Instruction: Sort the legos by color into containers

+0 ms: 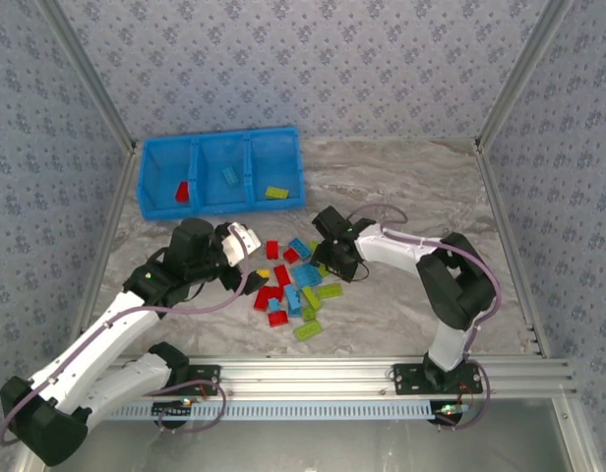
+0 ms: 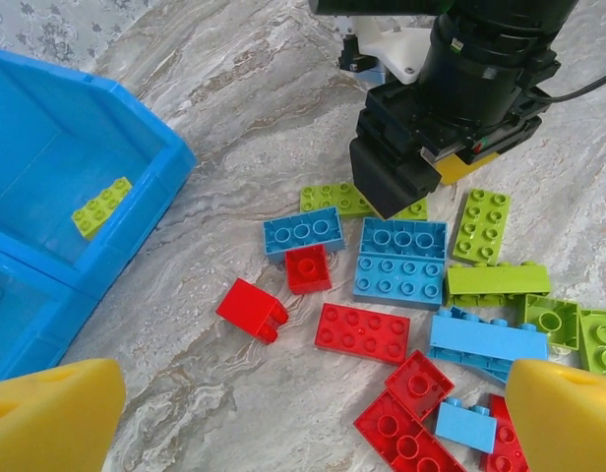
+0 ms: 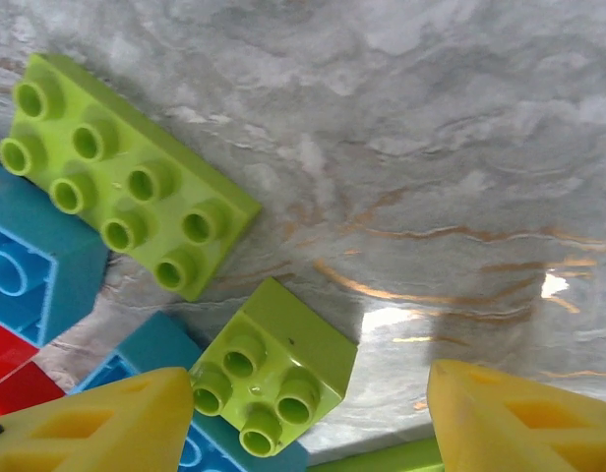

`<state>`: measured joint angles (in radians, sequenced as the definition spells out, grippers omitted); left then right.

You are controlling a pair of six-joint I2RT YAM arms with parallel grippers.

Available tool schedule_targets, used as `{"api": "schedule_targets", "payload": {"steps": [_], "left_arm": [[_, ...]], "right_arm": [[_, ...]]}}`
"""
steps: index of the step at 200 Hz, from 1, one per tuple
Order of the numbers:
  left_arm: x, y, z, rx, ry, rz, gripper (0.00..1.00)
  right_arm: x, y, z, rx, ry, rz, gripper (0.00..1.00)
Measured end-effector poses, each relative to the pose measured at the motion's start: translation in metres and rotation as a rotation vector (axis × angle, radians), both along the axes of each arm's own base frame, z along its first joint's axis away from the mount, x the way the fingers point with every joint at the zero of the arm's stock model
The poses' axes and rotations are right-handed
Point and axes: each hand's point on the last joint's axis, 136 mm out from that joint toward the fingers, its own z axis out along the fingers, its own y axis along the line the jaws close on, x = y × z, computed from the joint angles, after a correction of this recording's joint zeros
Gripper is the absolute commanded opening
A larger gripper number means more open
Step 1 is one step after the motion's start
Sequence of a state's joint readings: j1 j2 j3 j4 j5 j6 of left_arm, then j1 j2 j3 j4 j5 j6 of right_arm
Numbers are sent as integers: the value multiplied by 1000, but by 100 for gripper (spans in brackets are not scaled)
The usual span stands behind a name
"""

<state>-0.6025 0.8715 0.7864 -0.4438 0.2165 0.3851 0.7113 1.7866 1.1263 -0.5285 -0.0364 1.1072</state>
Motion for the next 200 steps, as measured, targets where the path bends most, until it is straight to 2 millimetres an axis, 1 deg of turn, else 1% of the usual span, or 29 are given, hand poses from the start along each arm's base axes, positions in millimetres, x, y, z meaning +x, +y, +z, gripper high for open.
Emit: {"api": "schedule_targets", "payload": {"steps": [11, 22, 32, 40, 53, 69, 80, 97, 112, 127, 138, 153, 176, 185, 192, 200], "left_arm": [[0, 1, 0, 2, 0, 3, 99], [1, 1, -1, 4, -1, 6, 99], [1, 1, -1, 5, -2, 7, 99], [1, 1, -1, 6, -3, 9, 99], [2, 2, -1, 8, -4, 12, 99], [2, 2, -1, 11, -5, 15, 99], [2, 3, -1, 12, -6, 18, 99], [2, 3, -1, 15, -8, 16, 99], [2, 3, -1, 18, -10, 13, 99], [2, 3, -3, 22, -9, 11, 99], [2, 3, -5, 26, -6, 10, 99], [2, 4, -5, 28, -5, 9, 99], [1, 4, -6, 30, -3, 9, 99], [1, 4, -6, 31, -1, 9, 99], [2, 4, -7, 33, -1, 8, 99], [2, 3, -8, 35, 1, 7, 99]], "right_arm": [[2, 4, 0, -9, 2, -8, 63], [5, 7, 0, -9, 0, -16, 68], [4, 6, -5, -16, 13, -27, 71], [1, 3, -12, -33, 32, -31, 73], [3, 5, -10, -22, 31, -40, 71], [2, 3, -12, -33, 37, -48, 64], [2, 1, -12, -38, 42, -55, 61], [1, -1, -13, -45, 45, -58, 61], [2, -2, -12, -54, 39, -51, 65], [3, -2, -11, -66, 22, -13, 66], [4, -4, -10, -85, 7, 17, 62], [6, -11, -11, -121, -7, 47, 58], [10, -20, -13, -159, -20, 95, 55], [10, -21, -13, -165, -19, 116, 52], [9, -21, -14, -172, -21, 137, 46], [8, -22, -14, -180, -21, 159, 44]]}}
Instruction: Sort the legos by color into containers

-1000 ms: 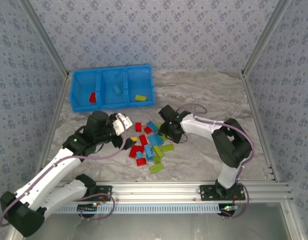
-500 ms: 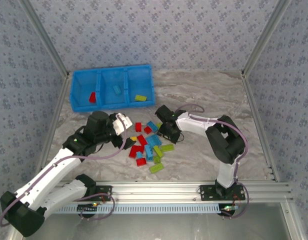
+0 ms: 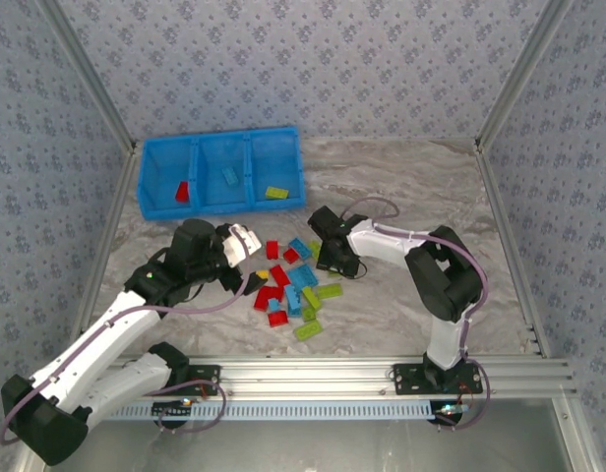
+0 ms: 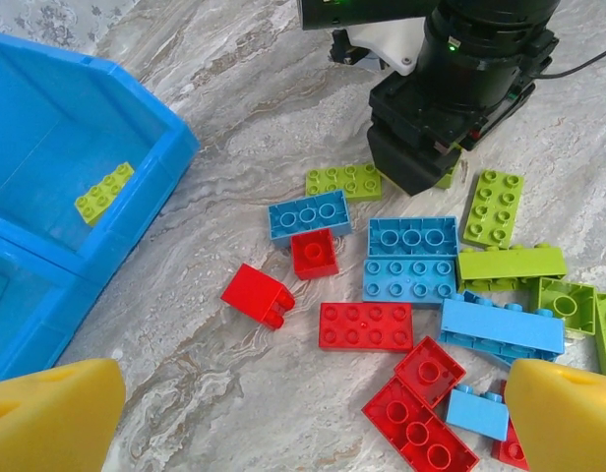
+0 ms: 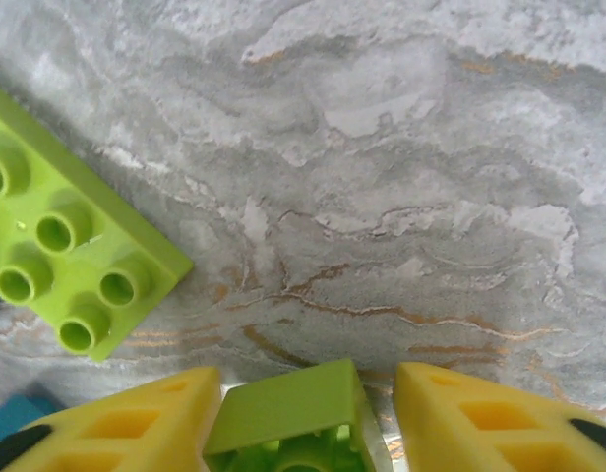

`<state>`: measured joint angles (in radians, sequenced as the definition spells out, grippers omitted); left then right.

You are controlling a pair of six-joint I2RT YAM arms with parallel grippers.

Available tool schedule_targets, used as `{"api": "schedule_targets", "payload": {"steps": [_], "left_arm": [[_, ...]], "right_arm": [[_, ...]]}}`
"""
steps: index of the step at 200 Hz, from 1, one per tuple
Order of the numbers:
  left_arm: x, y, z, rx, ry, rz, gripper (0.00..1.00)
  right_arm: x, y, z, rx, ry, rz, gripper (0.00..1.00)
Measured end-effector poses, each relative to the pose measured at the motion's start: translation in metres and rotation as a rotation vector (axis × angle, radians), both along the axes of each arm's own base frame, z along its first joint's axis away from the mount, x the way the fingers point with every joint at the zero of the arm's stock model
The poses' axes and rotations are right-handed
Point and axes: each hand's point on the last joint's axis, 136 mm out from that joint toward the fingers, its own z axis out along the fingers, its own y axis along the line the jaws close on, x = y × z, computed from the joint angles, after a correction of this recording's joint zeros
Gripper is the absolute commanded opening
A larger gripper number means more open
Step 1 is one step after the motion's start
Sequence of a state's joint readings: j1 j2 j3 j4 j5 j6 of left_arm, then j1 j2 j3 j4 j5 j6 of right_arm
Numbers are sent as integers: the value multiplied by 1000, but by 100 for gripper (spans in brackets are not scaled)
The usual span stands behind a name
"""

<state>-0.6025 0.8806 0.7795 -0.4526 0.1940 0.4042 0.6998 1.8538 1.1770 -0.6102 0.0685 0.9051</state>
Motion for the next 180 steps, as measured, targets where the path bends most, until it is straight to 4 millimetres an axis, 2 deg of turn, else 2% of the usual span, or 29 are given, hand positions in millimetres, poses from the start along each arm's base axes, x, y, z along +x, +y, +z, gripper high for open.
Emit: {"api": "schedule_targets", "payload": {"steps": [21, 34, 55, 67, 87, 102, 112, 122, 134, 142, 155, 180], "left_arm": [[0, 0, -1, 2, 3, 0, 99], [0, 0, -1, 2, 3, 0, 99], [0, 1, 1, -2, -2, 5, 99], [2, 4, 7, -21, -21, 30, 99], [11, 16, 27, -87, -69, 130, 99], [31, 40, 41, -144, -99, 293, 99], [42, 57, 45, -166, -101, 390, 99], [53, 74, 47, -186, -94, 491, 99], [64, 93, 47, -208, -82, 600, 99], [68, 102, 46, -218, -76, 652, 99], [70, 110, 45, -231, -68, 704, 99], [72, 115, 45, -237, -67, 742, 99]], "right_arm": [[-1, -4, 0, -16, 1, 33, 33], [0, -5, 3, -15, -6, 46, 31], [4, -10, 20, -19, -61, 86, 26], [10, -7, 47, 12, -139, 131, 27], [26, 15, 114, 140, -356, 239, 30], [41, 40, 165, 219, -504, 323, 30], [55, 58, 191, 247, -579, 369, 28], [72, 76, 212, 263, -638, 400, 27], [97, 99, 227, 258, -695, 431, 27], [117, 115, 231, 248, -731, 447, 26], [143, 132, 222, 211, -754, 464, 27], [187, 153, 180, 108, -732, 490, 29]]}}
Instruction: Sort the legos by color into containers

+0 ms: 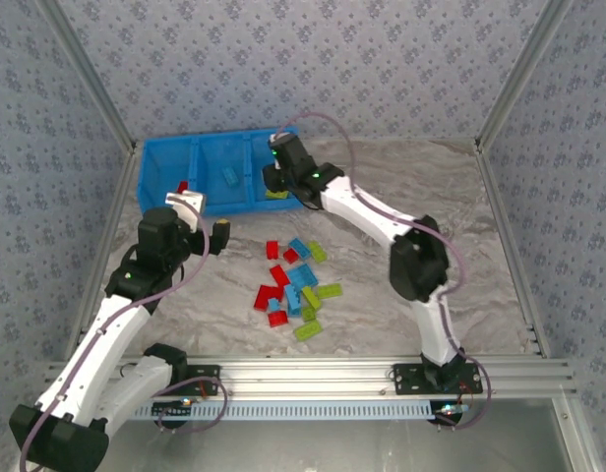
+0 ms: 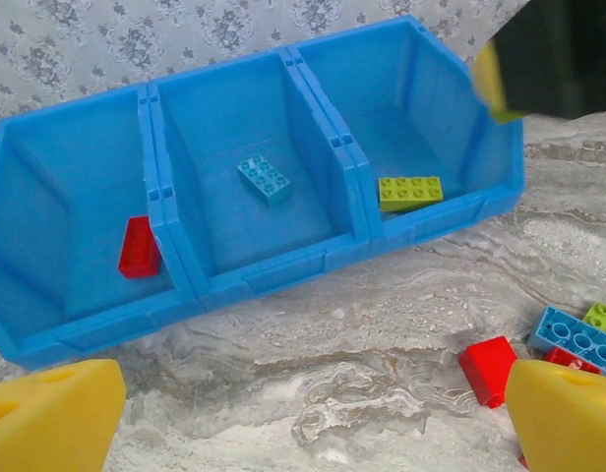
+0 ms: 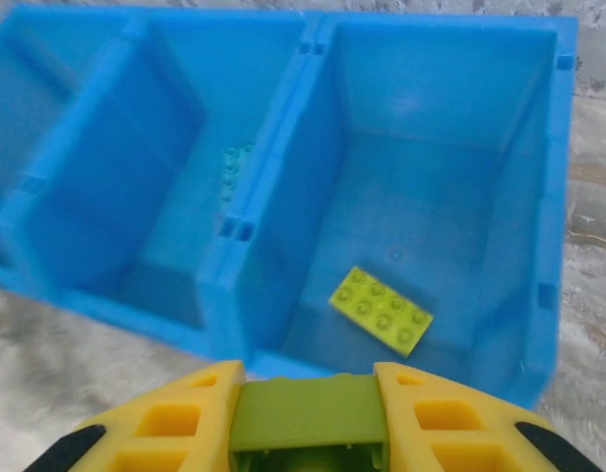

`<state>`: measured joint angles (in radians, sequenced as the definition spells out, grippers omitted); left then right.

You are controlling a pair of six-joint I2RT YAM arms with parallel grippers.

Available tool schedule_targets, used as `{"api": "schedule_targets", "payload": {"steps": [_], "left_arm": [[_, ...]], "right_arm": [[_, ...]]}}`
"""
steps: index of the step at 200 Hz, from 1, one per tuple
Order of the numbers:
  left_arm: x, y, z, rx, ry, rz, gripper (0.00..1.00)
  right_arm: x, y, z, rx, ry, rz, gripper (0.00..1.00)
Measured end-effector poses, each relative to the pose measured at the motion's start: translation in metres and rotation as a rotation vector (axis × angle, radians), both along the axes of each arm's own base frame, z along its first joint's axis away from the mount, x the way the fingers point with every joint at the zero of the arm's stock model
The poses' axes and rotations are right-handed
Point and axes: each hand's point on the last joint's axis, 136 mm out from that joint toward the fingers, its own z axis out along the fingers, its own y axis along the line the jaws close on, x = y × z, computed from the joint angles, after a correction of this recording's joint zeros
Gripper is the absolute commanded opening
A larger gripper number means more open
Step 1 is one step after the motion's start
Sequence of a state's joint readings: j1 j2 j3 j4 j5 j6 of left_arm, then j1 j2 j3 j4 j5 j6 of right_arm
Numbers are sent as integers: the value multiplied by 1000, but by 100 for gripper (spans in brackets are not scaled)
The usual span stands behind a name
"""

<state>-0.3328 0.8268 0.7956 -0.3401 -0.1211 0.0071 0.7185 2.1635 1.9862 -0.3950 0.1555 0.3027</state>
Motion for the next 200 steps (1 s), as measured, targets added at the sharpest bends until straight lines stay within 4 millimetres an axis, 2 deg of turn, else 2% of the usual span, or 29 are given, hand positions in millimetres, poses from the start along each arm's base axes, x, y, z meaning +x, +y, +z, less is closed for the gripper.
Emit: {"api": "schedule_targets", "payload": {"steps": [15, 28, 42, 61, 82, 103, 123, 147, 157, 170, 181, 200], "left_arm": [[0, 2, 0, -1, 0, 12, 99], [1, 3, 0, -3, 1, 23, 99], [1, 4, -1, -7, 4, 30, 99], [2, 4, -3, -8, 15, 35, 99], [4, 3, -5, -6, 24, 35, 99], [5, 3, -6, -9, 32, 39, 99], [6, 2, -10, -36, 71, 60, 99], [15, -4, -15, -135, 176, 113, 98], [20, -11, -20, -201, 228, 137, 98], [24, -21, -35, -274, 310, 157, 98], [27, -32, -55, -311, 396, 170, 98], [26, -57, -92, -317, 536, 165, 95]], "right_arm": [[16, 3, -28, -58, 18, -5, 36], [24, 1, -50, -108, 43, -4, 50], [27, -5, -65, -152, 69, -4, 52], [27, -13, -69, -182, 88, -4, 51], [27, -13, -62, -183, 79, 1, 49], [17, -16, -53, -188, 82, 10, 50], [-4, -28, -33, -193, 88, 17, 51], [-43, -55, 11, -168, 72, 40, 54], [-63, -66, 29, -149, 64, 62, 59], [-91, -82, 53, -120, 48, 95, 64], [-118, -98, 68, -96, 42, 121, 66], [-157, -120, 75, -67, 58, 158, 71]]}}
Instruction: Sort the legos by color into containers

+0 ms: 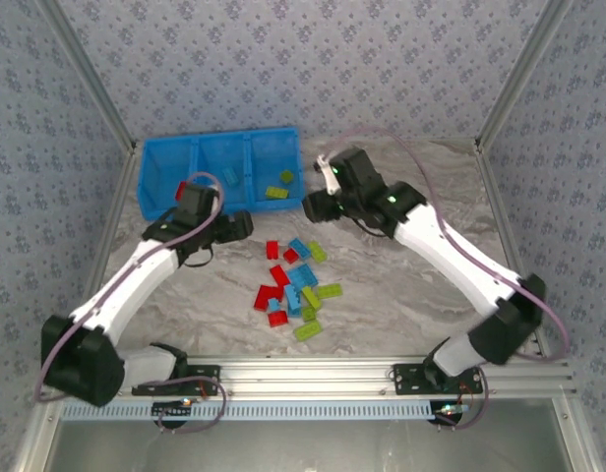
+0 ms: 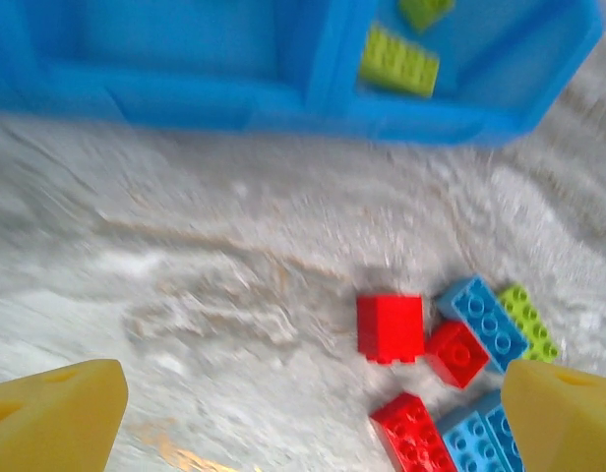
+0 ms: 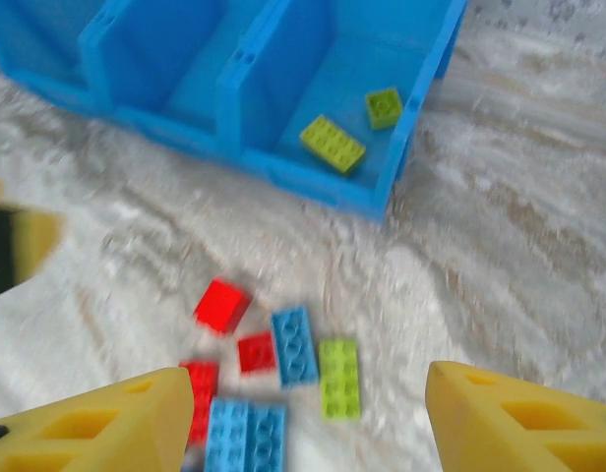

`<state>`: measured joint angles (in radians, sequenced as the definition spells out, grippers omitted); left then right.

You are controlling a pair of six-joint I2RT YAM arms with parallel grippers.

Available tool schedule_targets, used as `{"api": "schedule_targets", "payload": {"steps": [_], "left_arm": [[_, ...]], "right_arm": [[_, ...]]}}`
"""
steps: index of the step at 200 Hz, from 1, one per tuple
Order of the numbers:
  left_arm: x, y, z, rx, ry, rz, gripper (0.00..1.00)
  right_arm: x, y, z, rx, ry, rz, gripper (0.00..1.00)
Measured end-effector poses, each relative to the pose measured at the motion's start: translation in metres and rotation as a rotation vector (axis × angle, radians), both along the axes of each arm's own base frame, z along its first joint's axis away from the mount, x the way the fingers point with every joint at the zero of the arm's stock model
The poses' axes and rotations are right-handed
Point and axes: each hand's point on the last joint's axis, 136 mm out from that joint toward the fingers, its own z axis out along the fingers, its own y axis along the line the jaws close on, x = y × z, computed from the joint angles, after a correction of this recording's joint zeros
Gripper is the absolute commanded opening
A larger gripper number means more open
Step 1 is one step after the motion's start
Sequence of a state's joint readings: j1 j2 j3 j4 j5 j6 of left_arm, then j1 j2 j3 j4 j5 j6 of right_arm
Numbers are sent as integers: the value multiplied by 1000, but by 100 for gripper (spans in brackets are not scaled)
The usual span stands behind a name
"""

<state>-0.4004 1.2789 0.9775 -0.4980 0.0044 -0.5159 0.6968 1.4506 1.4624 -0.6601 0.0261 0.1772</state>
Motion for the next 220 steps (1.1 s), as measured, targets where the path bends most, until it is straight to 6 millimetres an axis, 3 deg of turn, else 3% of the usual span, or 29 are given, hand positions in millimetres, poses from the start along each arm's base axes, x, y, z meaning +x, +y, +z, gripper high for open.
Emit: {"api": "schedule_targets", "payload": {"steps": [17, 39, 59, 72, 110, 144, 182, 206, 220], "left_arm": [[1, -27, -25, 7, 90, -38, 90], [12, -58, -45, 16, 152, -65, 85], [24, -76, -62, 24, 187, -69, 80], [32, -84, -75, 33, 213, -67, 78], [39, -94, -114, 81, 294, -70, 63], [30, -95, -130, 133, 344, -82, 44], [29, -88, -133, 179, 347, -66, 24], [28, -82, -129, 205, 341, -65, 21], [30, -74, -114, 217, 315, -52, 21]], "right_arm": [[-27, -17, -15, 4, 39, 1, 74], [-54, -39, -57, -26, 134, -37, 78], [-68, -52, -88, -45, 210, -81, 80], [-73, -57, -97, -43, 236, -108, 82], [-69, -63, -89, 4, 232, -161, 84], [-64, -68, -87, 25, 233, -197, 85], [-60, -70, -86, 41, 232, -218, 85], [-59, -70, -85, 53, 233, -226, 85], [-58, -70, -84, 59, 232, -228, 85]]}}
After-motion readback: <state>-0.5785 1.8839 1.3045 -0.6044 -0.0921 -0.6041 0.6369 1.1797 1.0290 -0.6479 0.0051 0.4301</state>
